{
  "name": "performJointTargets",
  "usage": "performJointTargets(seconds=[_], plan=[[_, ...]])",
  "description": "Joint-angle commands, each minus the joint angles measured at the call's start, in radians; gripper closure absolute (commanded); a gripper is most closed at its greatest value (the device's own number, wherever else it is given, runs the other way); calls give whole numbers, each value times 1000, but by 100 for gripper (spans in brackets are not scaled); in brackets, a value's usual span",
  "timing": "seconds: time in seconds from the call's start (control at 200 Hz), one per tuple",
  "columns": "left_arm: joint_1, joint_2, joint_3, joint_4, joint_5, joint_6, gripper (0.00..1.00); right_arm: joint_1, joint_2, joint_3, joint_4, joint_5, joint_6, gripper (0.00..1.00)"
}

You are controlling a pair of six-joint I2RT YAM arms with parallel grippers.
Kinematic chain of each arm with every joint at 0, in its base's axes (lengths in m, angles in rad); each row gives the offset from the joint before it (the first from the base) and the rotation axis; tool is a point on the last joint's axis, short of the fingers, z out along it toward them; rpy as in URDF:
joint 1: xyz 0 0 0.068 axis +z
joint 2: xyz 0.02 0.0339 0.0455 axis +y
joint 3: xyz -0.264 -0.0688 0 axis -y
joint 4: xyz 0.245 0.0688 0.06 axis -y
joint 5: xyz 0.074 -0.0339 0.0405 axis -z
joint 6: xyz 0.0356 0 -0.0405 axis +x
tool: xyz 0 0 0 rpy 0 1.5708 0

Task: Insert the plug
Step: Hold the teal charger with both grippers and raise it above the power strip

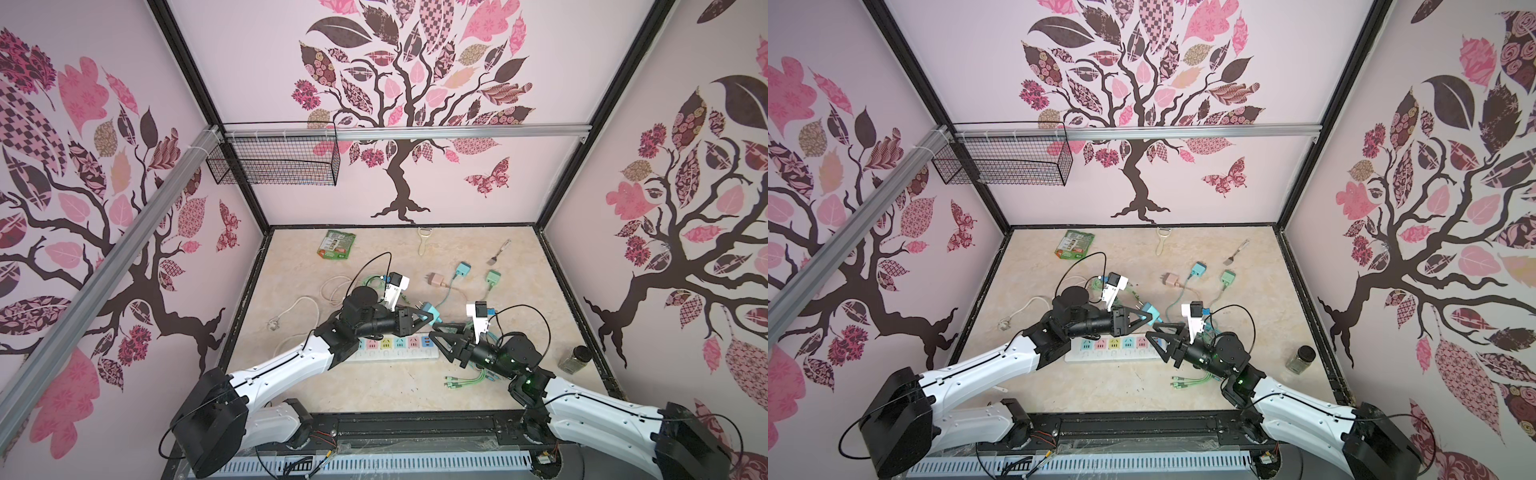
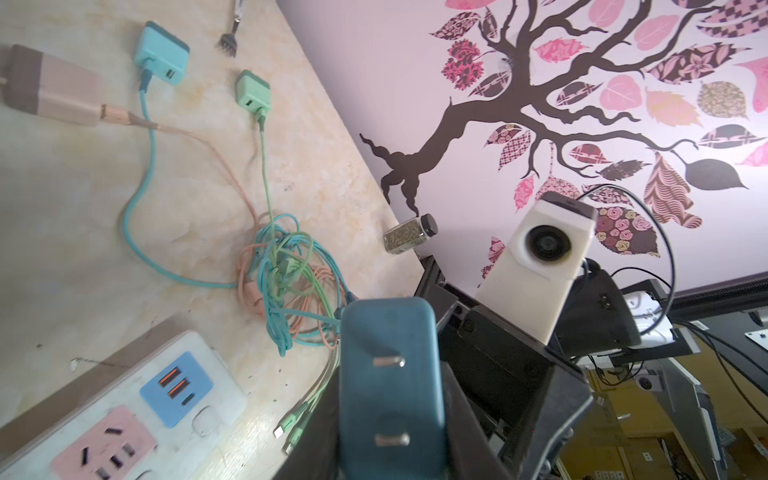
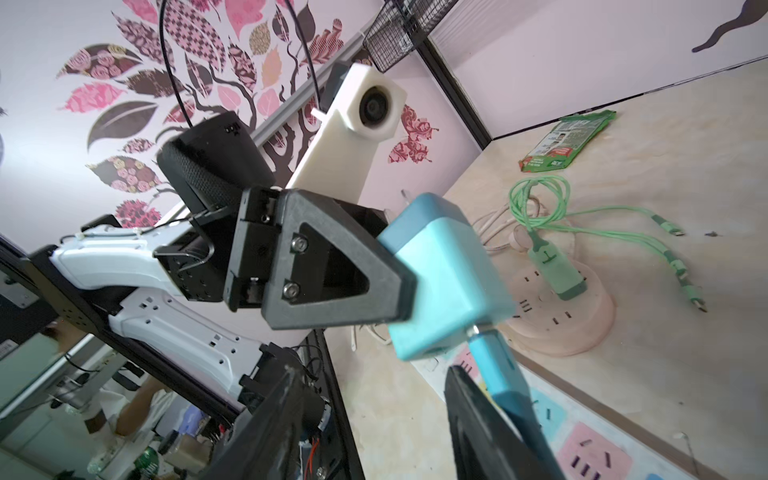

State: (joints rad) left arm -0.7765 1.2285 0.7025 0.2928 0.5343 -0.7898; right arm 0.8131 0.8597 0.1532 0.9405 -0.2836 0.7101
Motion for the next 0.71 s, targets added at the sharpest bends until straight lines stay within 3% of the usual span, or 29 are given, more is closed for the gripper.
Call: performJointTargets(seconds=[0.0,0.3,0.7], plan=[[-3,9,48,118,-24,5,100,-5,15,-11,205,-1,98,42],[-48,28,19,337,-11,-41,100,-16,31,-46,355,87,165,38],[-78,-11,-15,412,-5,-52,100,-95,64,-34,470,99,266,39]])
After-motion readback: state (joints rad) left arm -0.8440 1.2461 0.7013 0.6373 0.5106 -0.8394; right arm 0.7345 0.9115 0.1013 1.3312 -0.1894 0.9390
